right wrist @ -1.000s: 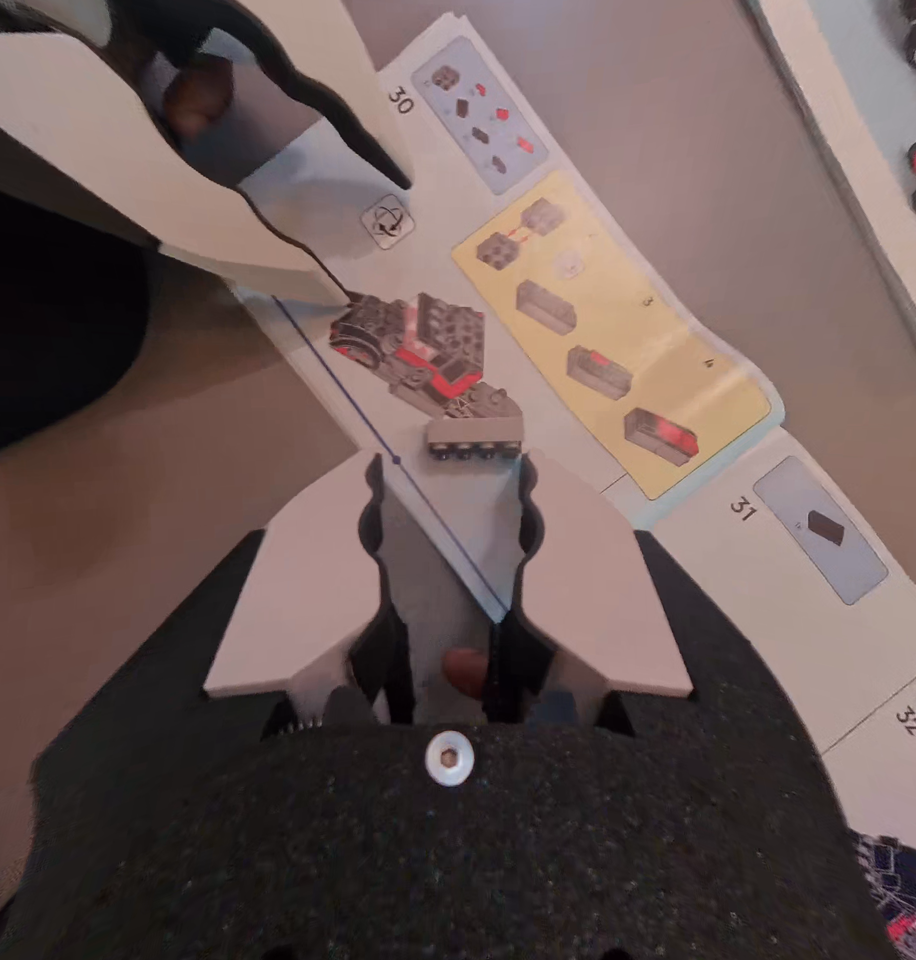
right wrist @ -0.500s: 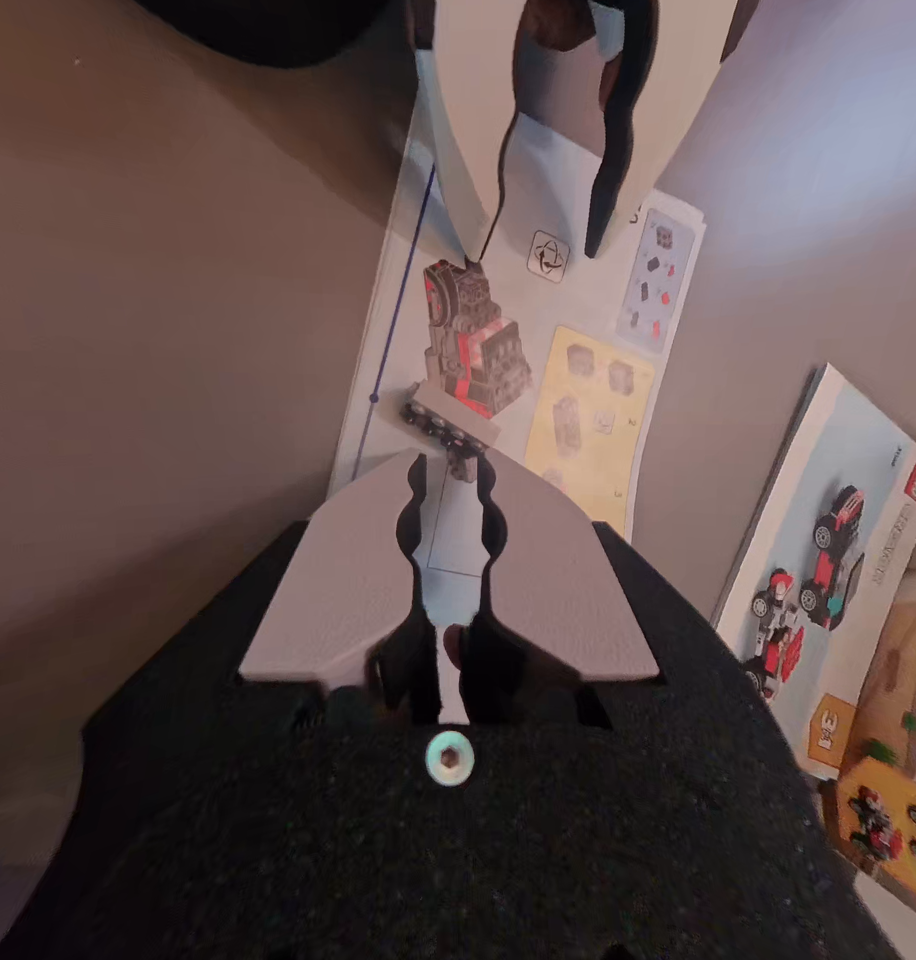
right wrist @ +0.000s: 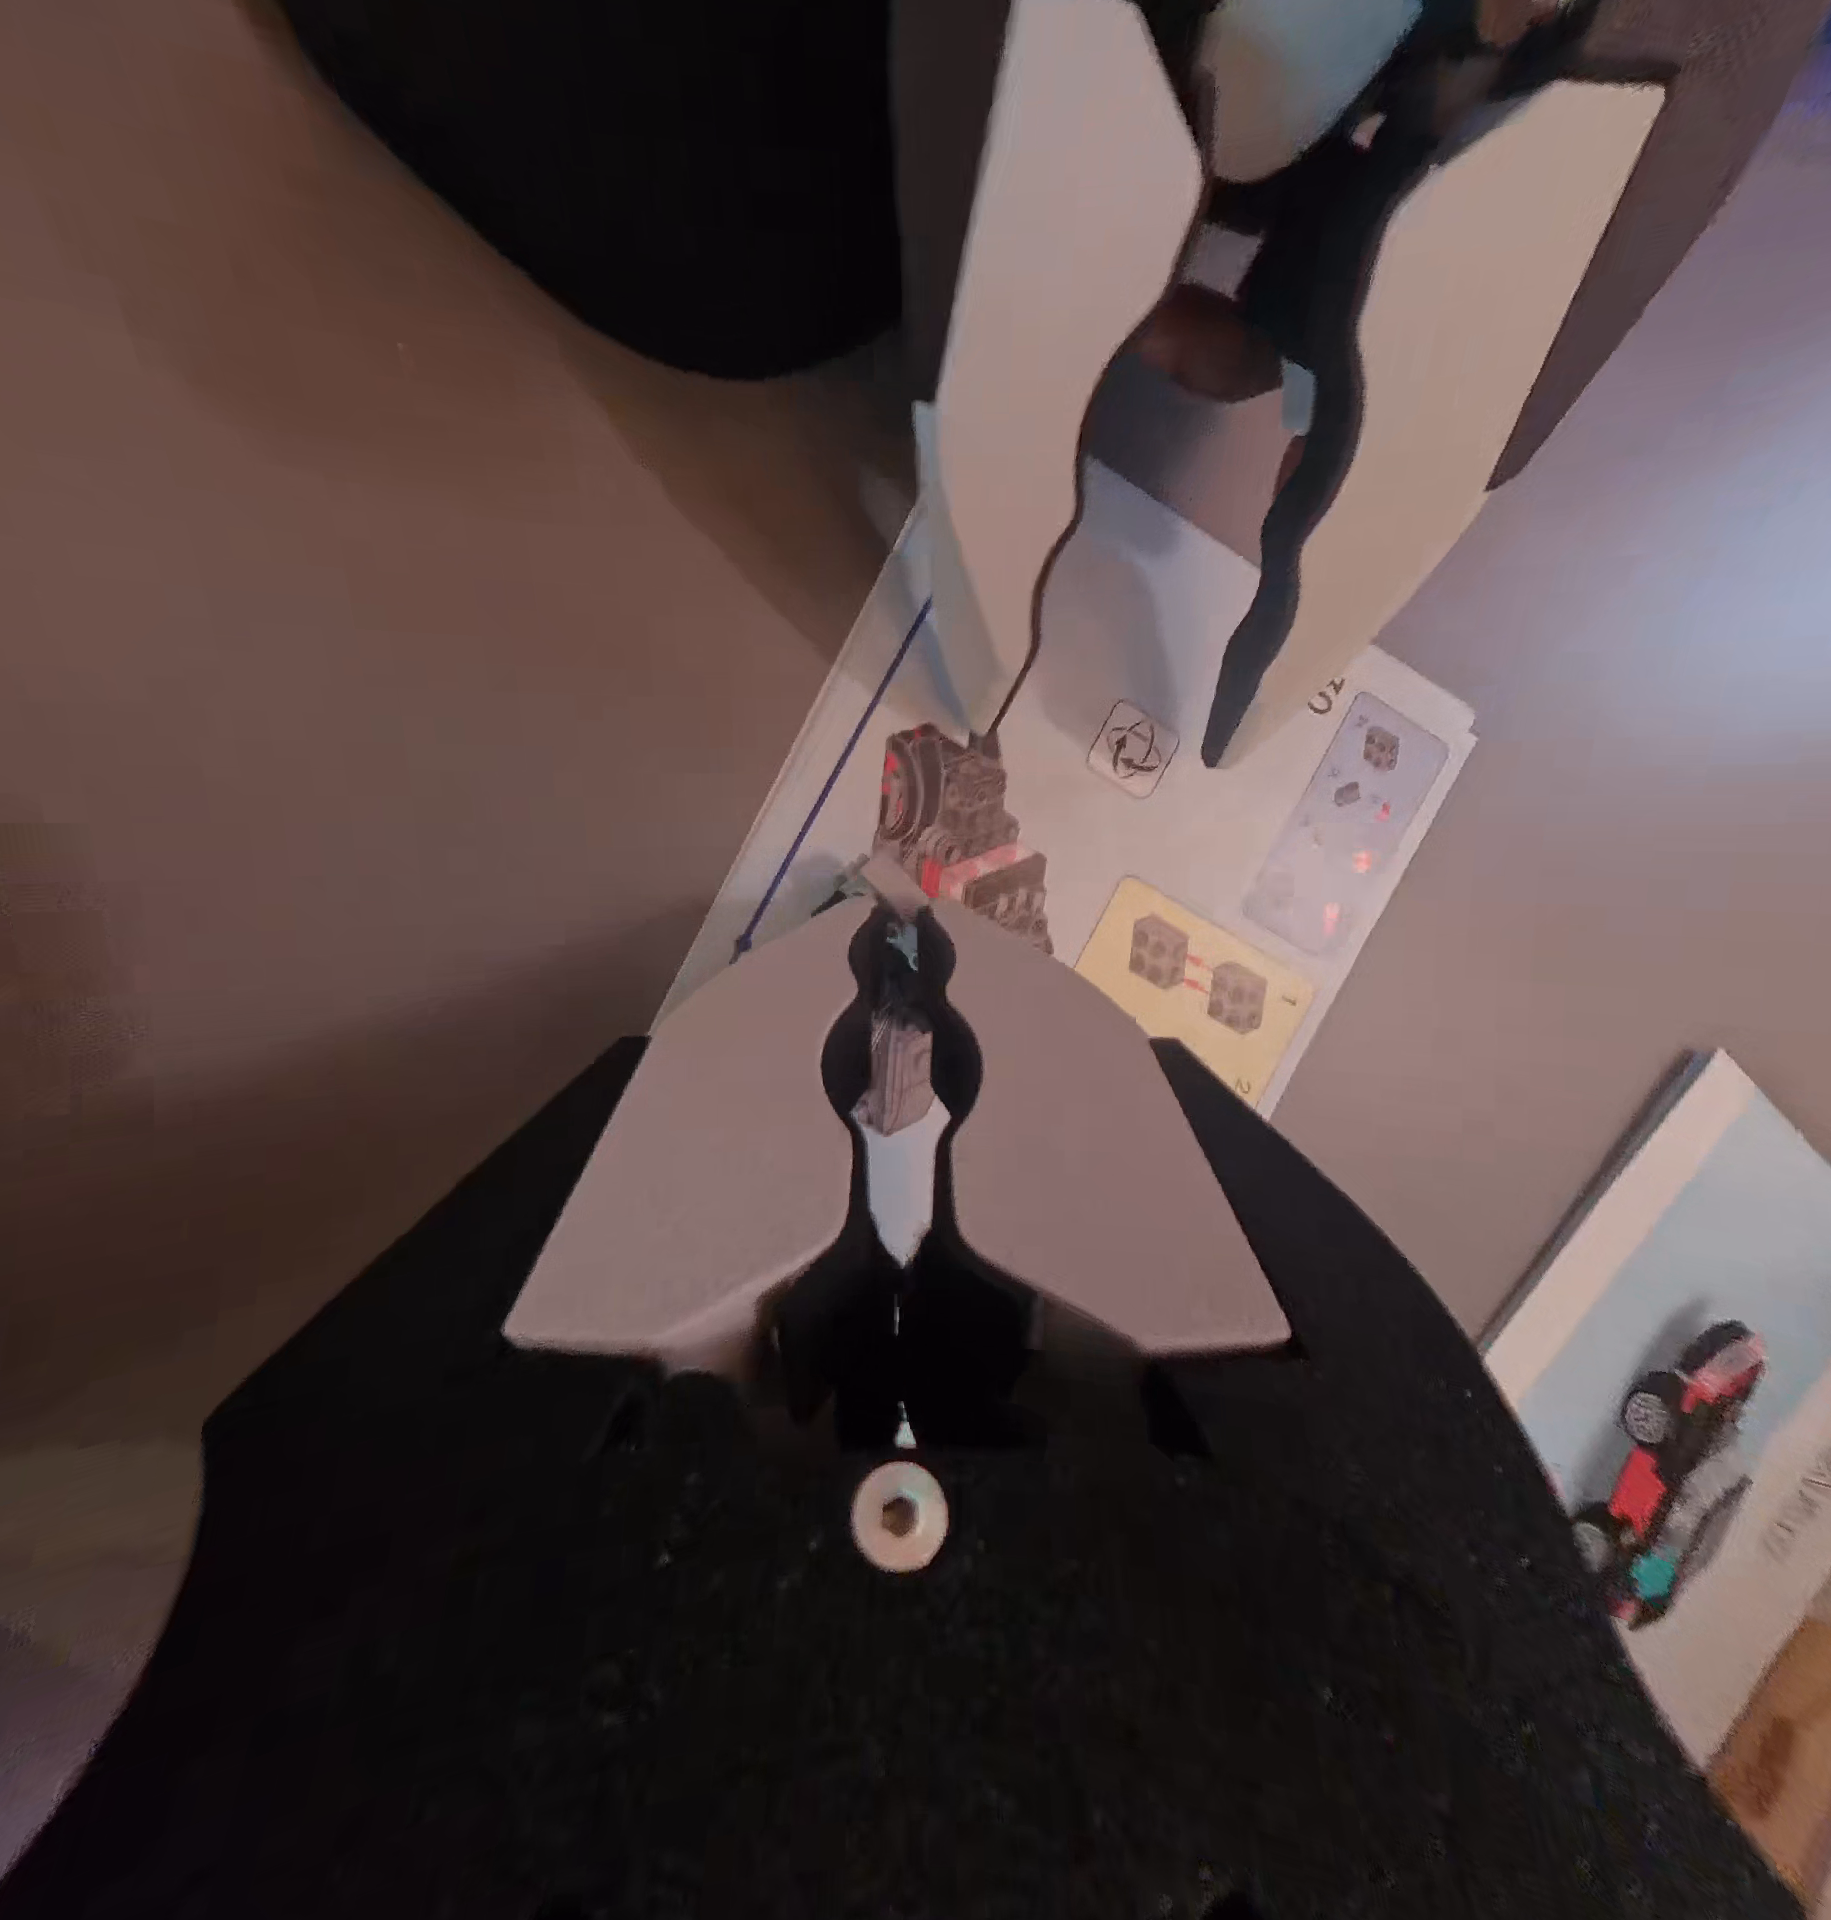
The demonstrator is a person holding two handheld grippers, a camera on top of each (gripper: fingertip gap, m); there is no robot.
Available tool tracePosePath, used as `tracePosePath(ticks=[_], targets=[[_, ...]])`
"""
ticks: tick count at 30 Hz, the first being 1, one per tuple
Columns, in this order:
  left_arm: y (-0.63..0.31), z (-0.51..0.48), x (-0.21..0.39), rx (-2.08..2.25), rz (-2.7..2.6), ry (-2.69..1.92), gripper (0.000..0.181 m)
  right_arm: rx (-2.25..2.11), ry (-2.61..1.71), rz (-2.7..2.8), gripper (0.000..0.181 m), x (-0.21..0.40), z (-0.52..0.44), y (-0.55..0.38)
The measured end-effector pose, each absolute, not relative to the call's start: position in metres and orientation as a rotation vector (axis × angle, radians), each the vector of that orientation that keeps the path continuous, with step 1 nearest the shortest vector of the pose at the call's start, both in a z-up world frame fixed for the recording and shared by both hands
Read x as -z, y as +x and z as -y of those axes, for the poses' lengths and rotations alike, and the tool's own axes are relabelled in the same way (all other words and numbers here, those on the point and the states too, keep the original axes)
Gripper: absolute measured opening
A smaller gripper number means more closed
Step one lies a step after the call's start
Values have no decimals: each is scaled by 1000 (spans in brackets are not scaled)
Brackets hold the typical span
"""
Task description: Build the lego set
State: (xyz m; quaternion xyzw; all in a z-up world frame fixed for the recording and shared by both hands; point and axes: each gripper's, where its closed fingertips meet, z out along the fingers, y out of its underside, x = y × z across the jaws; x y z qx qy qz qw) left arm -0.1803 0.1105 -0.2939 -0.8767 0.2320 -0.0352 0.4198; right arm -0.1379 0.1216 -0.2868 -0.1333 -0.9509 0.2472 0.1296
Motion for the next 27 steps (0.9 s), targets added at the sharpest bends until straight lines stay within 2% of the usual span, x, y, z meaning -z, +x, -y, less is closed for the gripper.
tracePosePath(ticks=[5, 8, 13, 15, 17, 18, 22, 27], targets=[[-188, -113, 284, 107, -478, -2165, 42, -714, -568, 2773, 10, 286, -117, -160], [-193, -115, 278, 123, -421, -2138, 42, -813, -476, 2837, 17, 275, -118, -146], [-190, -115, 274, 150, -413, -2117, 42, -681, -268, 2903, 31, 285, -130, -139], [-190, -115, 275, 149, -420, -2125, 42, -603, -281, 2948, 31, 296, -133, -141], [-189, -114, 276, 147, -431, -2126, 42, -585, -287, 2957, 22, 302, -132, -142], [-188, -114, 276, 146, -436, -2124, 42, -610, -325, 2931, 18, 301, -130, -144], [-187, -114, 276, 143, -448, -2125, 42, -489, -719, 2841, 17, 301, -143, -130], [-185, -114, 277, 143, -464, -2128, 42, -554, -1123, 2637, 17, 294, -125, -87]])
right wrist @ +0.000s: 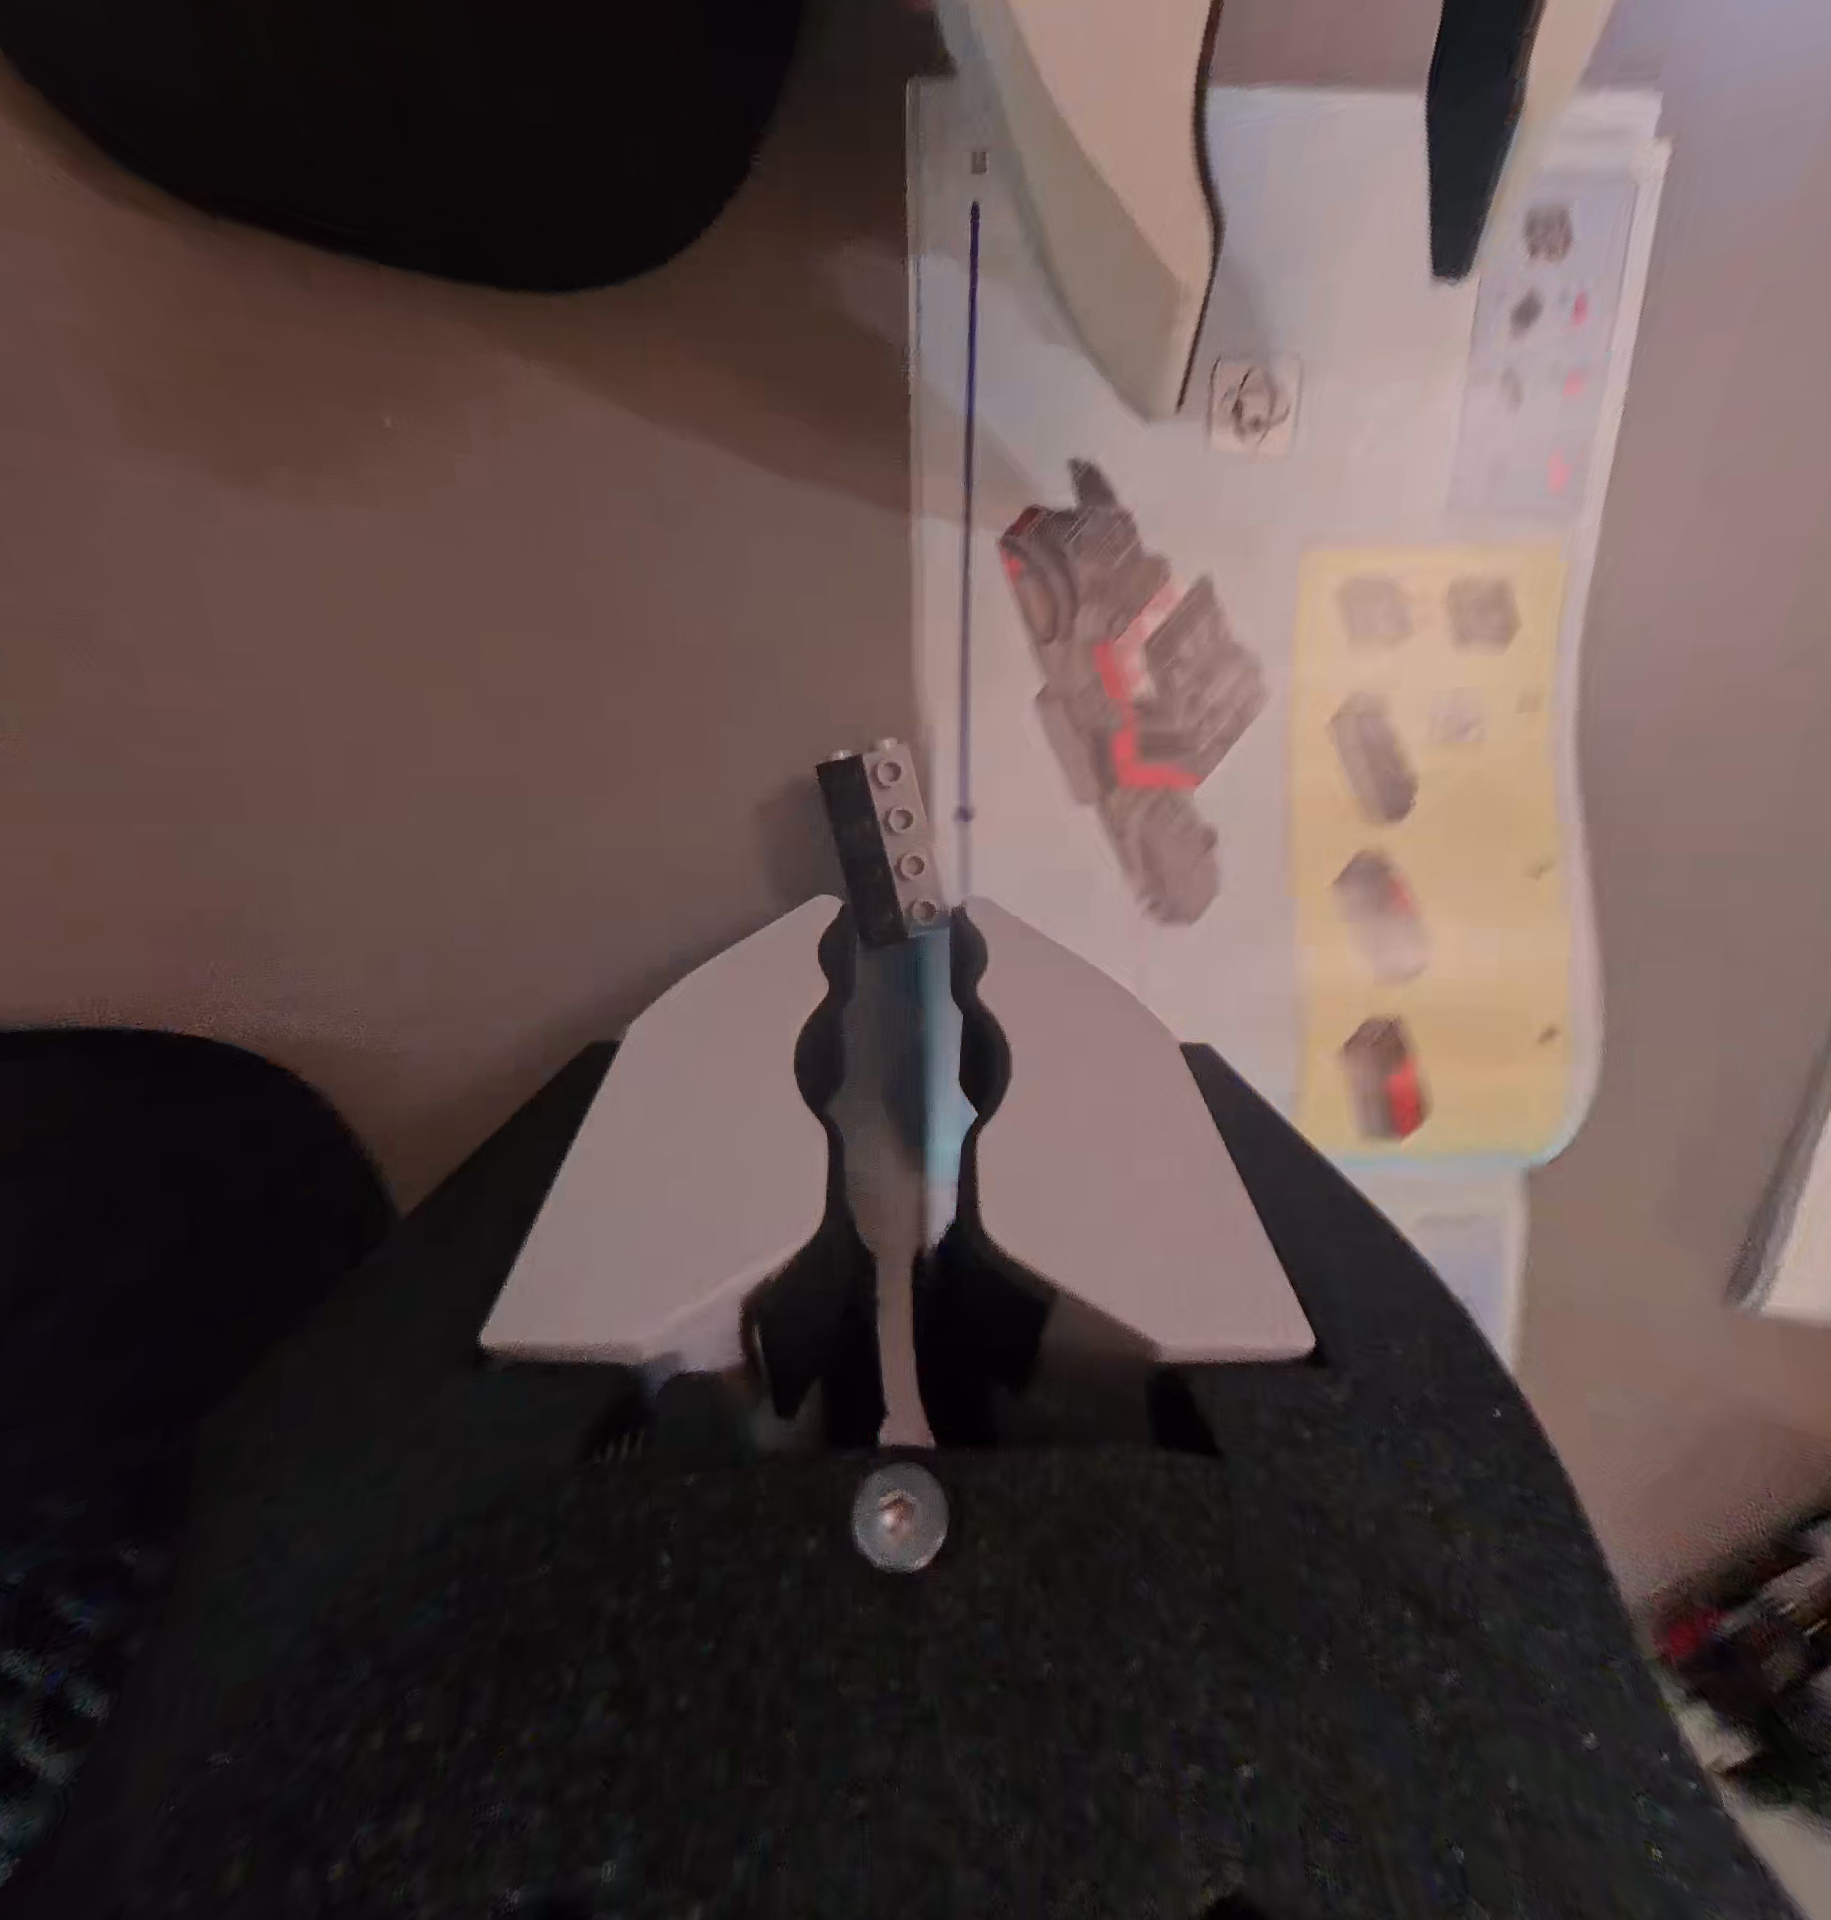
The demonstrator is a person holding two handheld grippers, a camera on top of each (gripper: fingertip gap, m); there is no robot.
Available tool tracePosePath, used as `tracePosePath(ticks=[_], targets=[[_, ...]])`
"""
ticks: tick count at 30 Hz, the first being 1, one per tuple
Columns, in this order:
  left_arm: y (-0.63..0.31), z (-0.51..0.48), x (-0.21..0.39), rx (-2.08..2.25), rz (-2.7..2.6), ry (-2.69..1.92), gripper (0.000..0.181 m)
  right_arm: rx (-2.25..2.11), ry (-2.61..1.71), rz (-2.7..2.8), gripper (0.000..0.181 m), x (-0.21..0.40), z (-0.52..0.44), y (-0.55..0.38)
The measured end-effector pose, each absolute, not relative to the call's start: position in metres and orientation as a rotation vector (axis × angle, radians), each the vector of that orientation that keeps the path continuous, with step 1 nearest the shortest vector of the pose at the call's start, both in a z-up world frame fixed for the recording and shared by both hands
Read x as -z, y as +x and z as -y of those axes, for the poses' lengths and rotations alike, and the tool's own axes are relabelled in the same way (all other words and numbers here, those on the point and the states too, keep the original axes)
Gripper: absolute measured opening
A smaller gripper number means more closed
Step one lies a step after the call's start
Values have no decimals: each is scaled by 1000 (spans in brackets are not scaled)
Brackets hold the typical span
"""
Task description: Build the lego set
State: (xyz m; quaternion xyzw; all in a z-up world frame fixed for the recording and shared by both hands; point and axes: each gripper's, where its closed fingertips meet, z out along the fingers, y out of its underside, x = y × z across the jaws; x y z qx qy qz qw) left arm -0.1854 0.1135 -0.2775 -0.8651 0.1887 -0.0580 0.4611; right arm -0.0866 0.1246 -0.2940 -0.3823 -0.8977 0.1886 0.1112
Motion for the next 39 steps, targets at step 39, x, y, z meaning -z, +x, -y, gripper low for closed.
tracePosePath(ticks=[39], targets=[[-174, -111, 289, 142, -574, -2169, 42, -677, -1635, 1895, 3, 302, -175, -97]])
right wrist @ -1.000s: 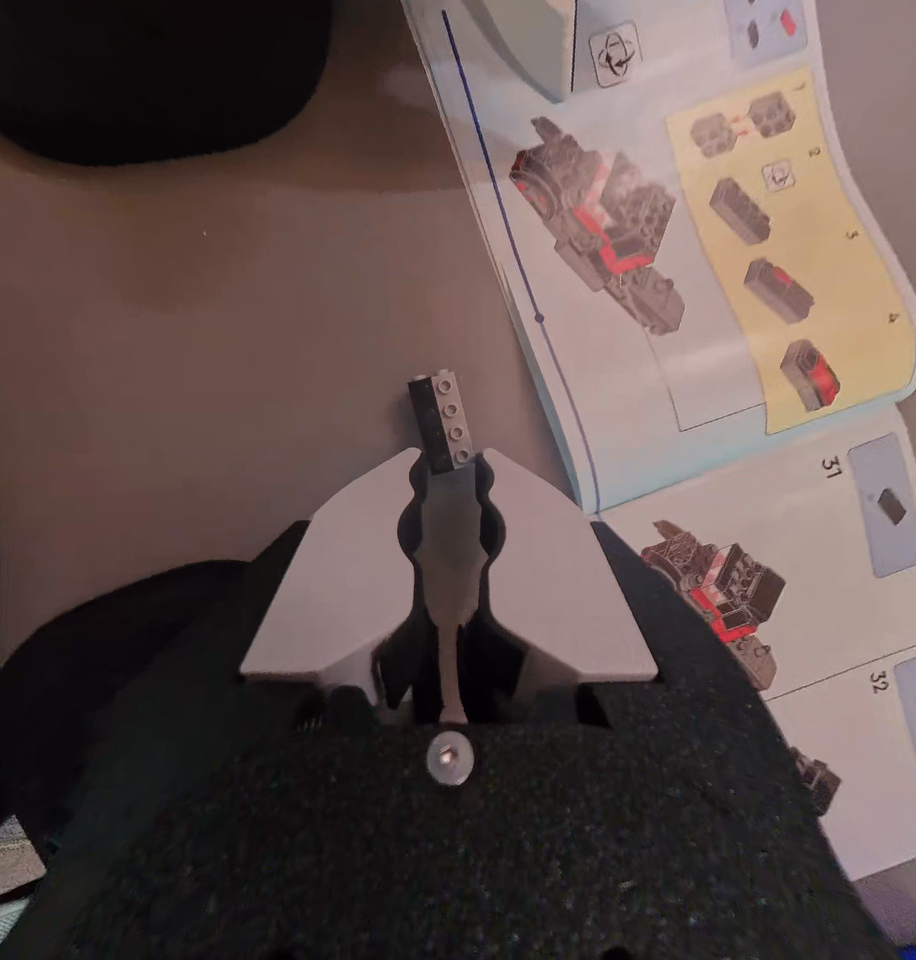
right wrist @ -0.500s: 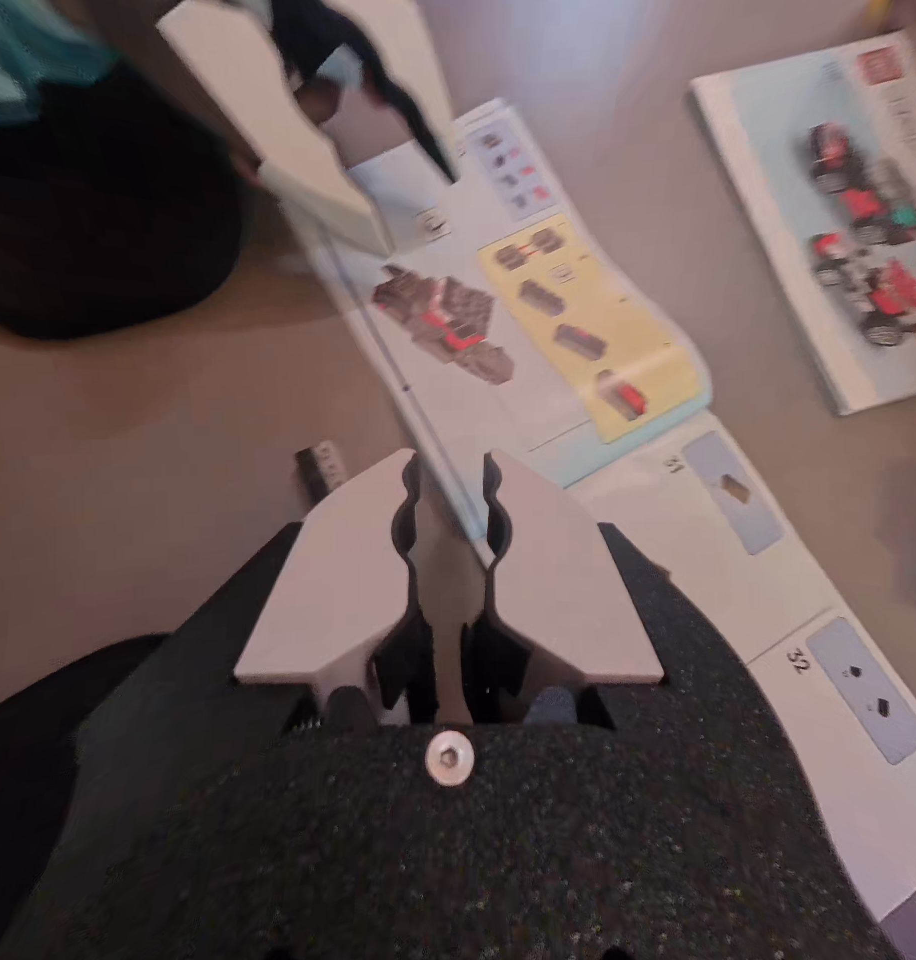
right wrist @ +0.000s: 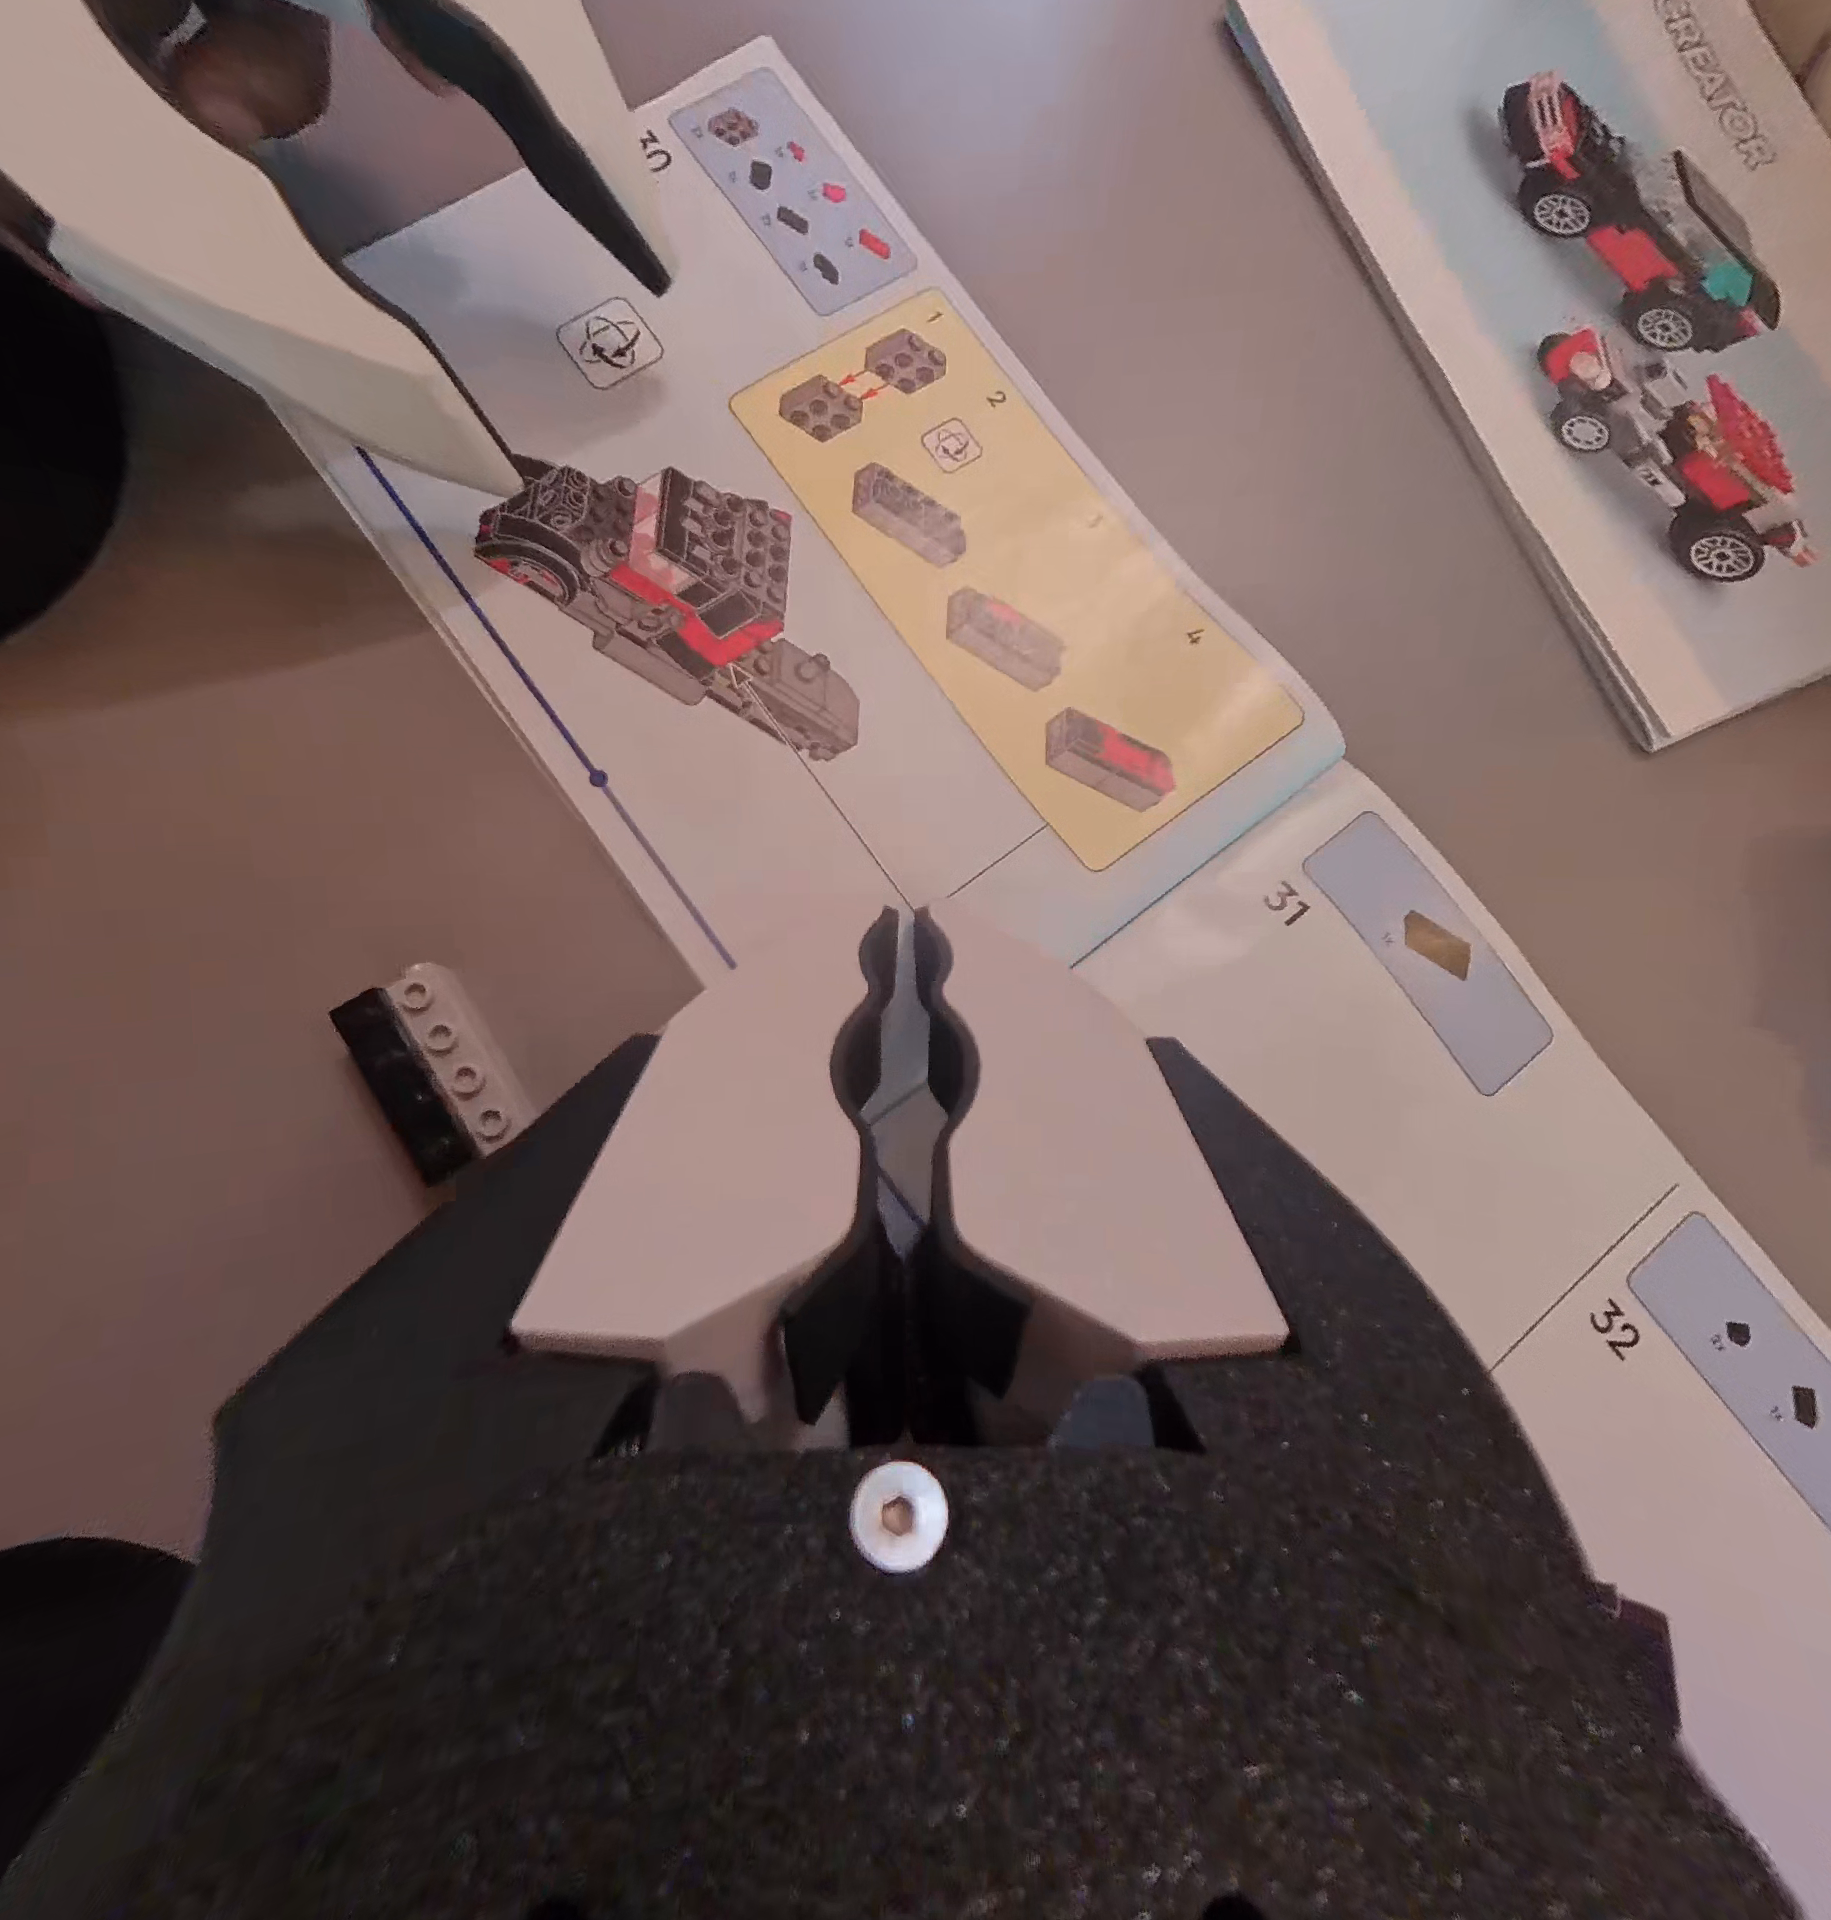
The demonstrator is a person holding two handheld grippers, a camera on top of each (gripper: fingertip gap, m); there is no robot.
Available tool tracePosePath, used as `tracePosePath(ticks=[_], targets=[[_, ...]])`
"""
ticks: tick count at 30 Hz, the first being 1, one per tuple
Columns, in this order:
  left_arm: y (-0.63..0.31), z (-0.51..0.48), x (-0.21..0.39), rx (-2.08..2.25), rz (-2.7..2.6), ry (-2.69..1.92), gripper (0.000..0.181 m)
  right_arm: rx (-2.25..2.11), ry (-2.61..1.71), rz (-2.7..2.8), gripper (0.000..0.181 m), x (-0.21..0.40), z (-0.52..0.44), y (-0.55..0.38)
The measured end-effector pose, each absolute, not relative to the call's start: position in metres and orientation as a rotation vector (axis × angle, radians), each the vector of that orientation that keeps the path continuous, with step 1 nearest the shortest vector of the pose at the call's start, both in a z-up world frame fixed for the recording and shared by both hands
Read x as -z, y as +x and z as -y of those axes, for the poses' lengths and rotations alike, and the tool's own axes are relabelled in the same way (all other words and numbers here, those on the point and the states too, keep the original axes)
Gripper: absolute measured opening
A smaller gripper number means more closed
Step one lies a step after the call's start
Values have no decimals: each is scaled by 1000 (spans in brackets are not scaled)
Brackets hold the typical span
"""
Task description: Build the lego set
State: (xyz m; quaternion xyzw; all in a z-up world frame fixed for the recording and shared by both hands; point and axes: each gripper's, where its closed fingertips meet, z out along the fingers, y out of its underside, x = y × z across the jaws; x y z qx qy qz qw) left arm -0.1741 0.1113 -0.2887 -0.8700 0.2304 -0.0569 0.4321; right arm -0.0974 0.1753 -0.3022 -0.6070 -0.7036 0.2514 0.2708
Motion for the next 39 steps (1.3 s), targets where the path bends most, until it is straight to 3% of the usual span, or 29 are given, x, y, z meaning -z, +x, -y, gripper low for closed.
tracePosePath(ticks=[33, 39], targets=[[-172, -108, 298, 118, -629, -2213, 41, -843, -1620, 1846, 4, 301, -161, -101], [-175, -111, 290, 99, -603, -2170, 41, -876, -1326, 1762, 8, 263, -157, -108]])
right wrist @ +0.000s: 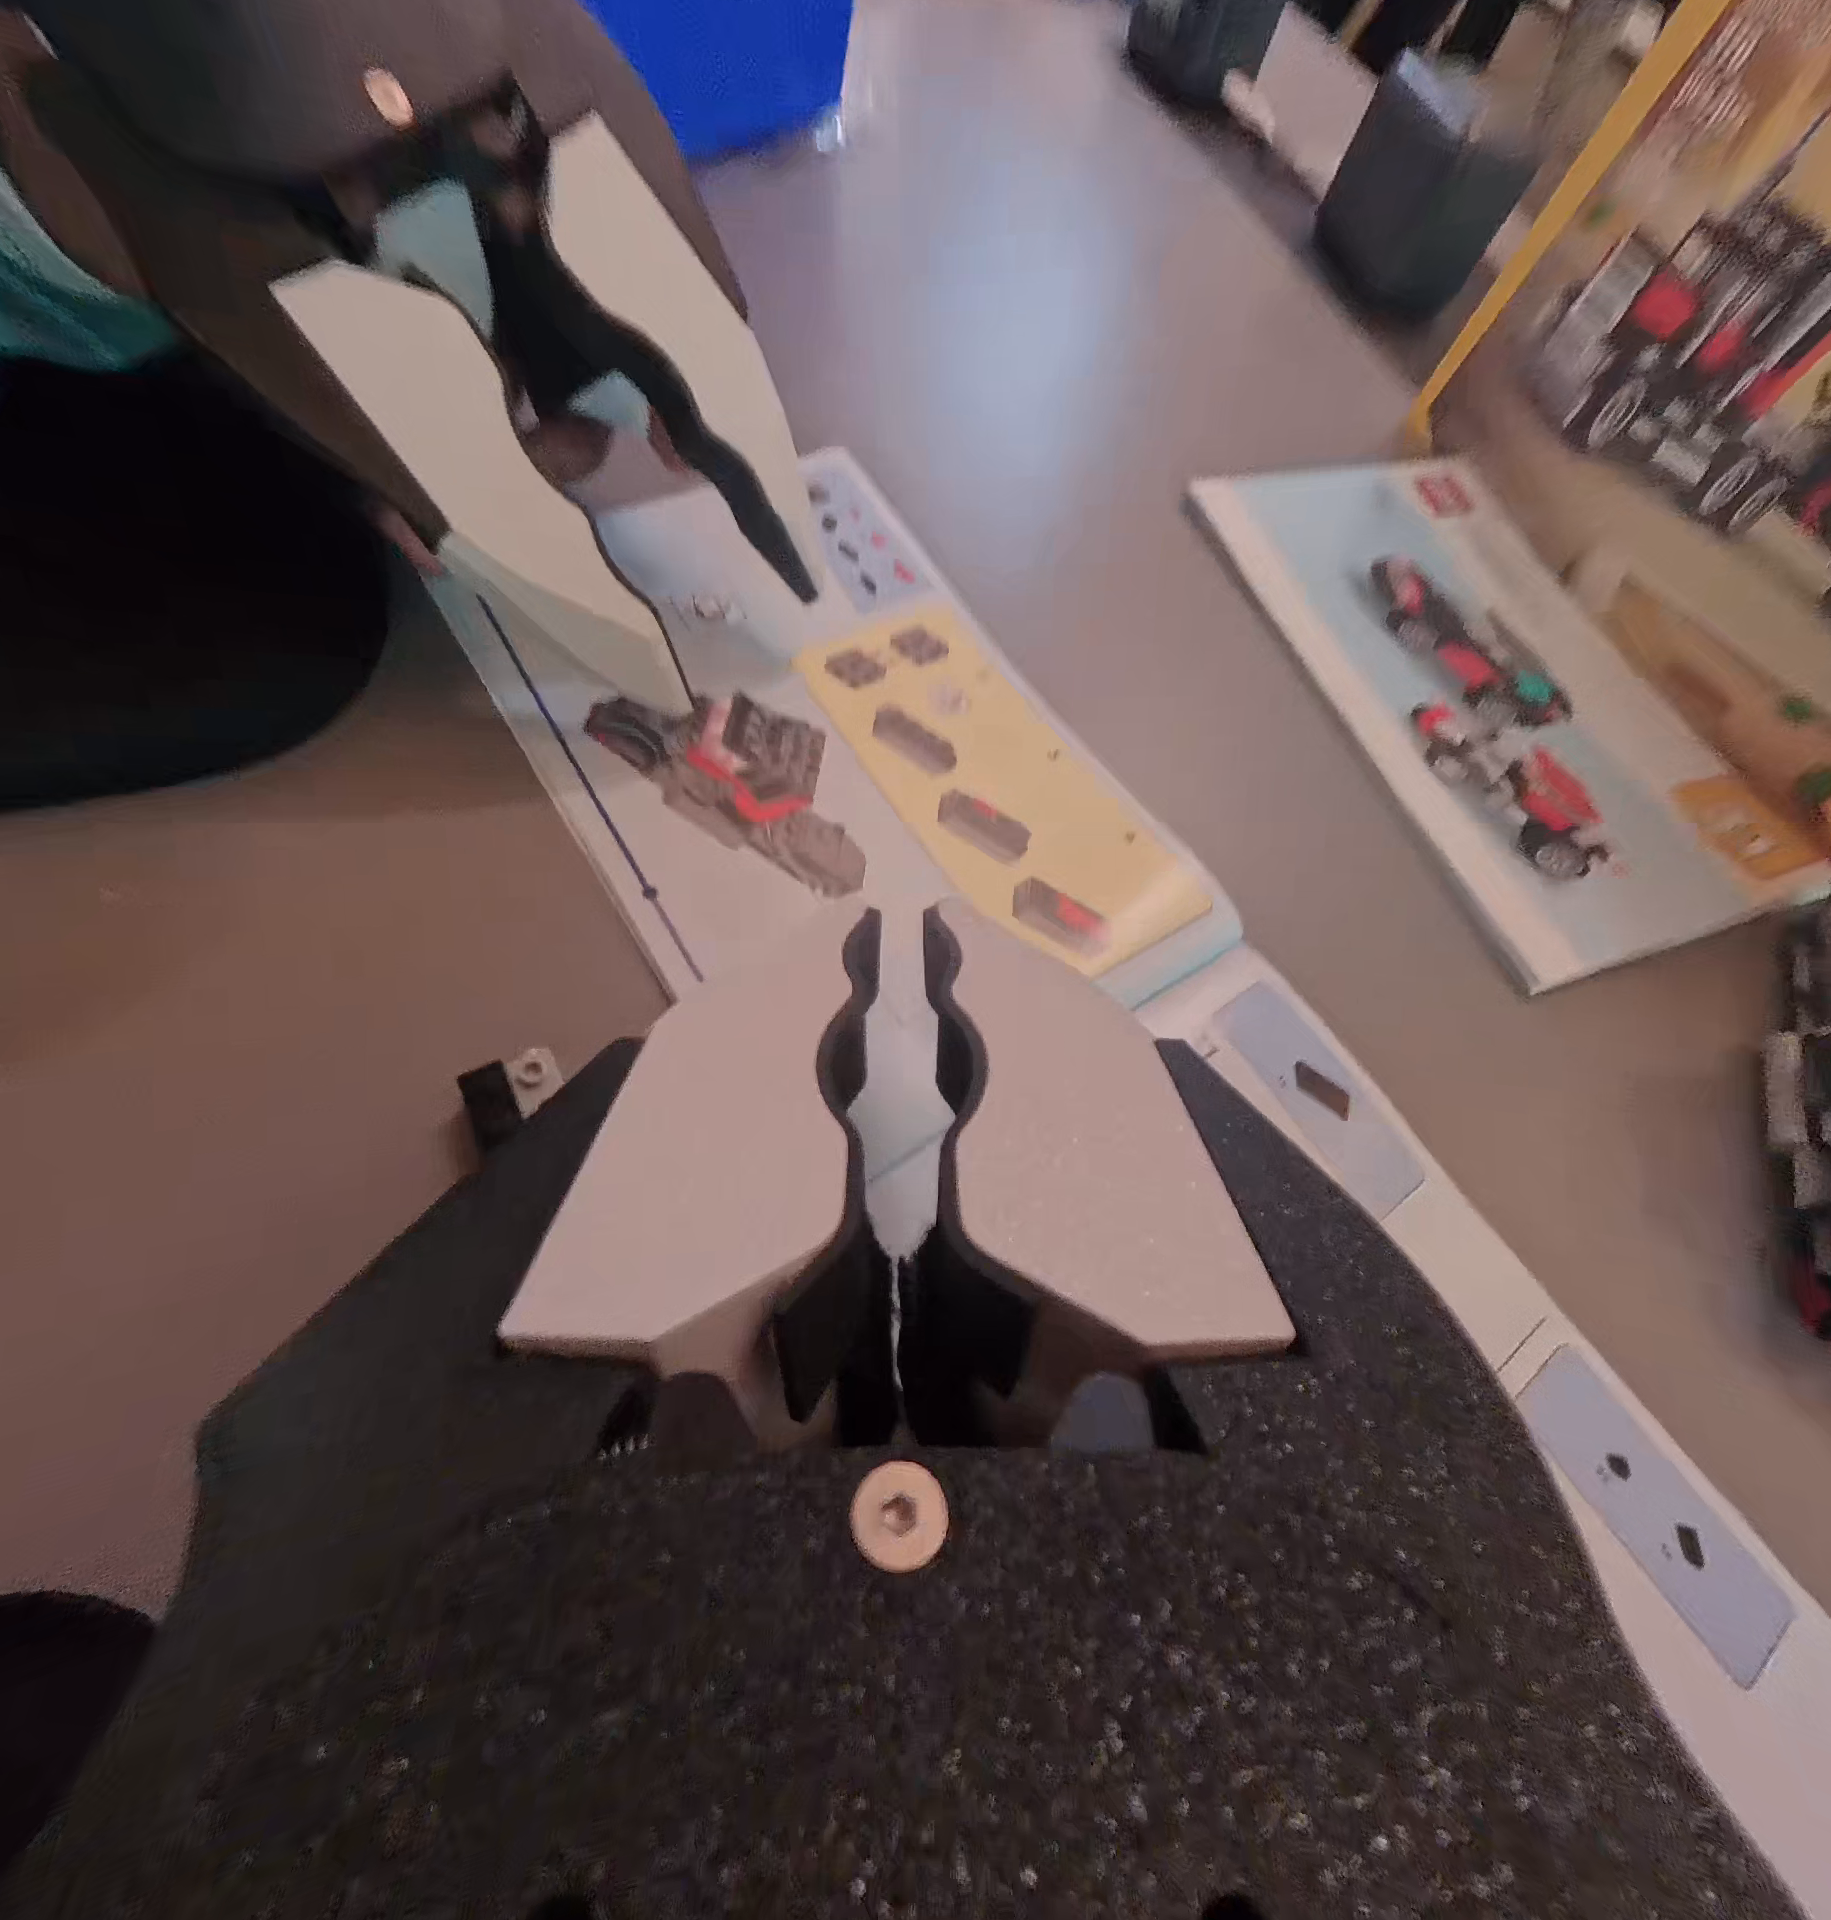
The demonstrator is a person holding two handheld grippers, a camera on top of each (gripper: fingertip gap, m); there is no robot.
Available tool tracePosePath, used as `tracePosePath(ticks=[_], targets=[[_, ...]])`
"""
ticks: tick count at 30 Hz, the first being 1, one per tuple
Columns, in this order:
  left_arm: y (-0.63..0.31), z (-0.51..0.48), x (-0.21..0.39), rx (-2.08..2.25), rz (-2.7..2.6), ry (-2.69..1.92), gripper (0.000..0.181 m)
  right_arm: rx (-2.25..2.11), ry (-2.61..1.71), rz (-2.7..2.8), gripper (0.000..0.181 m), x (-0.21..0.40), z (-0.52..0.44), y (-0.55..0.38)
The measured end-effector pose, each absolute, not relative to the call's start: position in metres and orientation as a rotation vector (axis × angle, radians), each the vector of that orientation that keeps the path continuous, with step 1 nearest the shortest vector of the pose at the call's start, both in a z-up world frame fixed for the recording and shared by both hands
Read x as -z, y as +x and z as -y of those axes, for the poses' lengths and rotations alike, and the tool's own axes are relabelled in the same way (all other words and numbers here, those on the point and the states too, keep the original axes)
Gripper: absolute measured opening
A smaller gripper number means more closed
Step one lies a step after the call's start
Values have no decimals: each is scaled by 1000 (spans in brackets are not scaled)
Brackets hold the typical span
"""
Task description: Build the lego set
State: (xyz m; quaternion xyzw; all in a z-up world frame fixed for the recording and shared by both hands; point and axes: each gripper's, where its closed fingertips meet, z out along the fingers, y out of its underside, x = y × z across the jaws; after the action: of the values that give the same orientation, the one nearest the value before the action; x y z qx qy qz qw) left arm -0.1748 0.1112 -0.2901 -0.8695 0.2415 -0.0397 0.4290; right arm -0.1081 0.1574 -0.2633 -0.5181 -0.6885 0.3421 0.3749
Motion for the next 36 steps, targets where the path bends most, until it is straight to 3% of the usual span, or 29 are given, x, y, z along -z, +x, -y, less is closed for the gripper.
tracePosePath(ticks=[7, 17, 20, 22, 26, 28, 36], targets=[[-149, -111, 262, 272, -629, -1994, 42, -897, -1362, 1828, 13, 274, -157, -101], [-146, -107, 277, 246, -710, -2061, 40, -913, -1339, 1880, 4, 280, -150, -101], [-137, -101, 276, 312, -774, -2035, 5, -918, -1336, 1888, 3, 281, -149, -101], [-132, -99, 272, 336, -792, -2008, 1, -918, -1343, 1886, 3, 282, -150, -102], [-136, -102, 271, 316, -769, -2007, 11, -919, -1369, 1841, 25, 280, -154, -104], [-139, -103, 275, 286, -757, -2031, 20, -907, -1383, 1834, 23, 280, -157, -102], [-152, -104, 294, 173, -763, -2149, 22, -757, -1588, 1770, 19, 295, -186, -89]])
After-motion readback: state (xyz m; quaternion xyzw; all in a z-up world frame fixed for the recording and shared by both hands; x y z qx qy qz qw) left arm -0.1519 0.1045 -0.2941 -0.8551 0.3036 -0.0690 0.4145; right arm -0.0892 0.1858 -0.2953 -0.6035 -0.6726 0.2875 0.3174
